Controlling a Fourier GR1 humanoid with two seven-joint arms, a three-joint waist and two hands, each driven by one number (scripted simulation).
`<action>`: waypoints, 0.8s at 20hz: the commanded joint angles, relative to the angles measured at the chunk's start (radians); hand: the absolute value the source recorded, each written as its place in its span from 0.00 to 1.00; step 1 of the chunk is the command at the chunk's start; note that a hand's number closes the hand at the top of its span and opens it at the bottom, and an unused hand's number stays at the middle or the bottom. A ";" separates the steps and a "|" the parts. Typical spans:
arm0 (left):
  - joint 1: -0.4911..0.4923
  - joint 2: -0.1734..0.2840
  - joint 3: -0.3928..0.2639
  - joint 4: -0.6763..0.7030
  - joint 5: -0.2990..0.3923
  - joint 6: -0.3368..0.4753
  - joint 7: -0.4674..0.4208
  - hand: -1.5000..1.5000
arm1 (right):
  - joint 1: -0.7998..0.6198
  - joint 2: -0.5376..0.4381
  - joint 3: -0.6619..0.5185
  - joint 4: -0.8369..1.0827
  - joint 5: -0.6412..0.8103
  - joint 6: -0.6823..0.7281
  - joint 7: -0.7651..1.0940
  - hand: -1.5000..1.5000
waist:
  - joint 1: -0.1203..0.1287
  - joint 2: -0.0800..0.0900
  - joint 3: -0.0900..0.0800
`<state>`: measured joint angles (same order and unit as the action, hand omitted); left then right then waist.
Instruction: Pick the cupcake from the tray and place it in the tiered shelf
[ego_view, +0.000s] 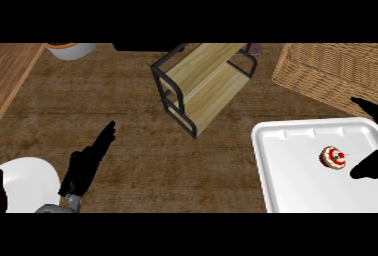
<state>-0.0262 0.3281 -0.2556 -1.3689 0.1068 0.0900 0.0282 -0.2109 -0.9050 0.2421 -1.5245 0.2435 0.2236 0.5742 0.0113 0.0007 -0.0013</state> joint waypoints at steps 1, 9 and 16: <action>-0.006 -0.001 0.037 0.022 0.007 -0.023 -0.006 0.50 | -0.028 0.111 0.055 -0.015 0.051 0.037 0.144 0.00 | -0.005 0.000 0.001; 0.025 -0.008 0.062 -0.059 -0.035 -0.040 0.048 0.50 | -0.028 0.211 0.017 -0.011 0.148 0.128 0.264 0.00 | -0.008 -0.001 0.001; 0.022 -0.030 0.105 0.022 -0.064 -0.089 -0.044 0.50 | 0.076 0.246 -0.004 -0.073 0.311 0.100 0.251 0.00 | -0.013 -0.002 0.001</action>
<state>-0.0093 0.2913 -0.1844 -1.3788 0.0523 0.0368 0.0402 -0.1903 -0.6848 0.2500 -1.5492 0.4929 0.3190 0.8060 0.0010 -0.0004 -0.0002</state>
